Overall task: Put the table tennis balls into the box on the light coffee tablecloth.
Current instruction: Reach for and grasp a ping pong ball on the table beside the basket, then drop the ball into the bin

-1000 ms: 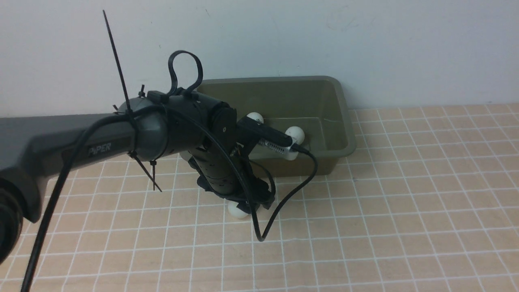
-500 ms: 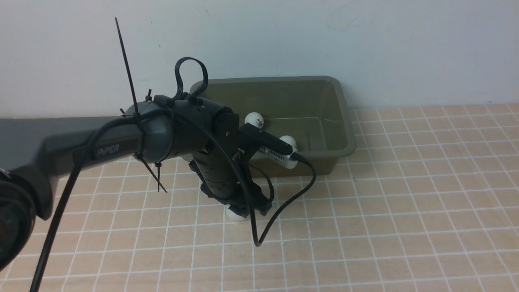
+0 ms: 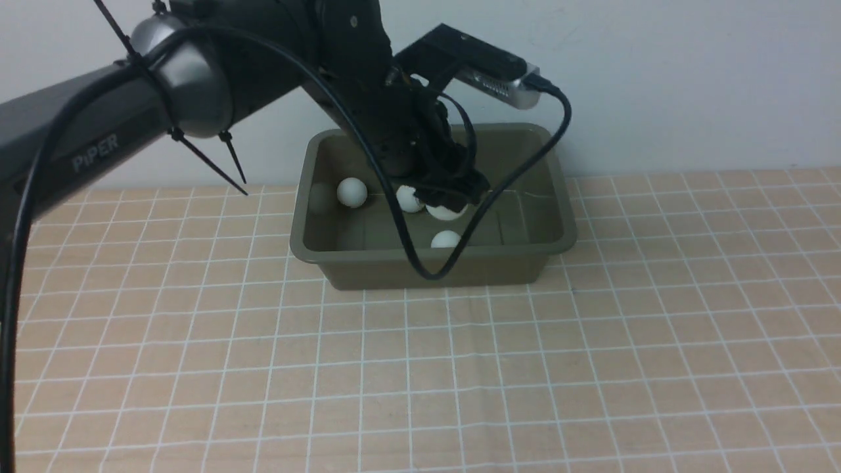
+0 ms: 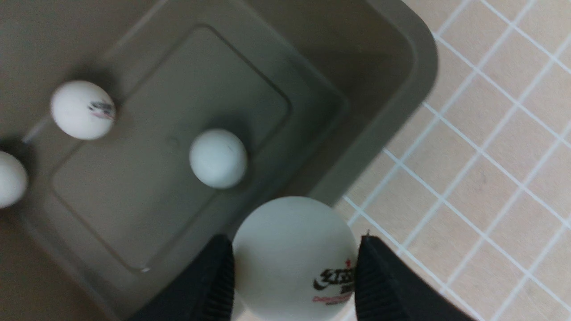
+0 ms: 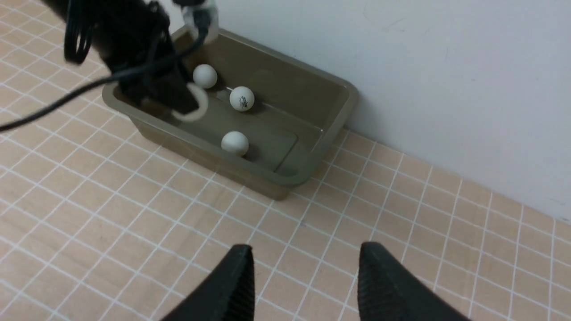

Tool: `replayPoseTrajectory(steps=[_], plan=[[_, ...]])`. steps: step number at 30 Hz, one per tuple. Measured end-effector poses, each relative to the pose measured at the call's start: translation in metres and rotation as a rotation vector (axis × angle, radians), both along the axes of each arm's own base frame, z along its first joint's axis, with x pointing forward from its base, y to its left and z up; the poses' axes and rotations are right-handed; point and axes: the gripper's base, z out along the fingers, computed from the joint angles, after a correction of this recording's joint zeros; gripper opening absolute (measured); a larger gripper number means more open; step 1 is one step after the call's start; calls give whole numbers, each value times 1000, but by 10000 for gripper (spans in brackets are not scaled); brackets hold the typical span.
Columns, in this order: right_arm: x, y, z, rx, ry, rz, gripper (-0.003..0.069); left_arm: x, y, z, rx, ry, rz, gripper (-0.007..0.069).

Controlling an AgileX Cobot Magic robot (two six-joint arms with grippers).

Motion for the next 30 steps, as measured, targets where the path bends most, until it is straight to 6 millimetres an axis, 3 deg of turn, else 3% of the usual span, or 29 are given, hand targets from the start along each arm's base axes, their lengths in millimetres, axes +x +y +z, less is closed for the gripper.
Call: replayPoseTrajectory(steps=[4, 9, 12, 14, 17, 20, 21, 22, 26, 30], plan=[[0, 0, -1, -5, 11, 0, 305, 28, 23, -17, 23, -22, 51, 279], [0, 0, -1, -5, 11, 0, 305, 57, 47, -53, 100, -44, 35, 284], [0, 0, -1, -2, 6, 0, 305, 58, 49, -55, 103, -40, 36, 335], [0, 0, 0, 2, -4, 0, 305, 55, 50, -46, 105, -36, 36, 404], [0, 0, 1, 2, -11, -1, 305, 45, 55, -20, 144, -15, 20, 461], [1, 0, 1, 0, -13, -2, 305, 29, 63, 20, 178, -14, 16, 465], [1, 0, 1, 0, -14, -2, 305, 28, 64, 23, 179, -15, 15, 465], [1, -1, 1, -5, -20, -6, 305, 17, 68, 46, 171, -20, 34, 456], [-2, -7, 8, -24, -101, -43, 305, -14, 77, 108, 57, -94, 119, 384], [-18, -23, 16, -58, -210, -110, 305, -39, 79, 139, -39, -121, 111, 290]])
